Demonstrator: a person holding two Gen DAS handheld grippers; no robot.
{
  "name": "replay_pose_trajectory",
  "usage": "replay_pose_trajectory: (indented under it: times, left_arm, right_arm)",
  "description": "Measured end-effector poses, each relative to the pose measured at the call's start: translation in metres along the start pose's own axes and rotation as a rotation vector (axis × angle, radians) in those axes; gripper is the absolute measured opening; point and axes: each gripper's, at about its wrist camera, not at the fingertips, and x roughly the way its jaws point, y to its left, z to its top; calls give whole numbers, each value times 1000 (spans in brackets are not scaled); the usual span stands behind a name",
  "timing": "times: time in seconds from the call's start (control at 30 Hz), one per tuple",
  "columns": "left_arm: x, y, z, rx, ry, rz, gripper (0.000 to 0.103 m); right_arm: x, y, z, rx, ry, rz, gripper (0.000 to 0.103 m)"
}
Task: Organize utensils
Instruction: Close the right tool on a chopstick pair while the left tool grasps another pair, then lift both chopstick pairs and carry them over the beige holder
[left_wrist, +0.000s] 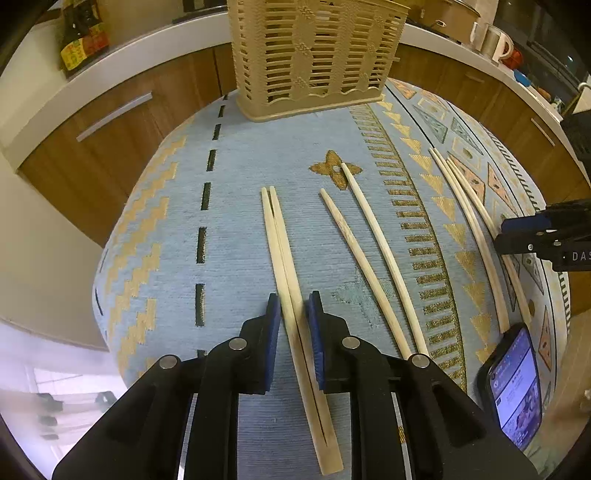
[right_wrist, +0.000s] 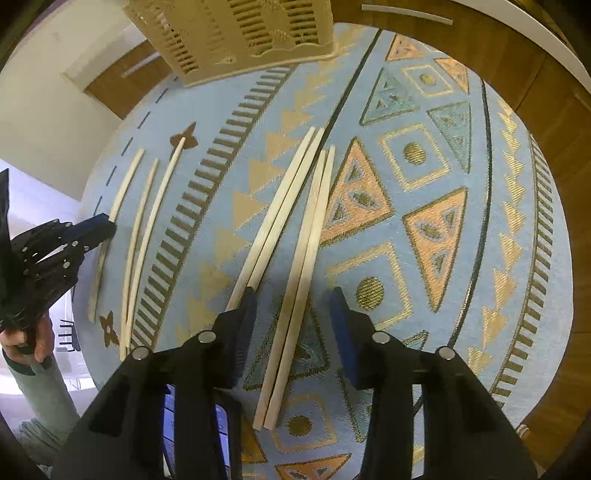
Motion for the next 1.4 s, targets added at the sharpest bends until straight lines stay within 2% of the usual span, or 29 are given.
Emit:
replay_pose_trajectory:
  times: [0.13,0.2,0.4,0.57,0.6,0.63,0.67,0.7,0.8,0.87,0.9,1.0,1.07,1.1,1.2,1.27,1.4]
  left_arm:
    - [-1,2,-1,-6,-3,-9,15]
    - [0,2,0,2,1,-9,15]
    - [1,-4,3,55,31,9,17]
    - [6,-21,12,214,135,93,20]
    - [7,-24,14,231,155,103,20]
    - [8,-26,15,237,163,111,19]
    - [8,-28,15,246,167,115,15]
    - [8,-30,15,254,166,119,14]
    - [5,-30,12,218,137,117,11]
    - [-2,-20,13,140,100,61,10]
    - [-5,-16,13,112,80,35,10]
    - [-24,0,18,19,-18,-53,10]
    - [-35,8,19,-27,-59,-77,10]
    - [-42,11,20,-48,-92,-89,10]
    - [-54,12,18,-75,-139,-122,10]
    - [-58,9,18,-77,-158,-116,10]
    - [-61,8,18,-75,-172,-130,10]
  right_arm:
    - [1,9,8,41,15,136,36]
    - [10,12,13,74,58,159,36]
    - [18,17,29,140,91,59,34]
    - [32,49,46,62,152,-75,34]
    - [34,54,48,54,154,-98,32]
    - [36,59,49,36,153,-136,20]
    - [37,63,50,22,149,-152,14]
    - [41,67,51,26,147,-145,14]
    - [38,60,51,46,126,-94,12]
    - [28,49,47,58,105,-36,9]
    - [24,45,46,57,85,-16,3]
    - [8,40,46,50,28,54,2]
    - [2,36,46,43,3,61,1]
    - [-2,38,46,20,-19,92,1]
    - [-24,31,43,-15,-78,61,1]
    - [-32,26,42,-19,-89,64,1]
    - [-32,32,44,-61,-112,37,3]
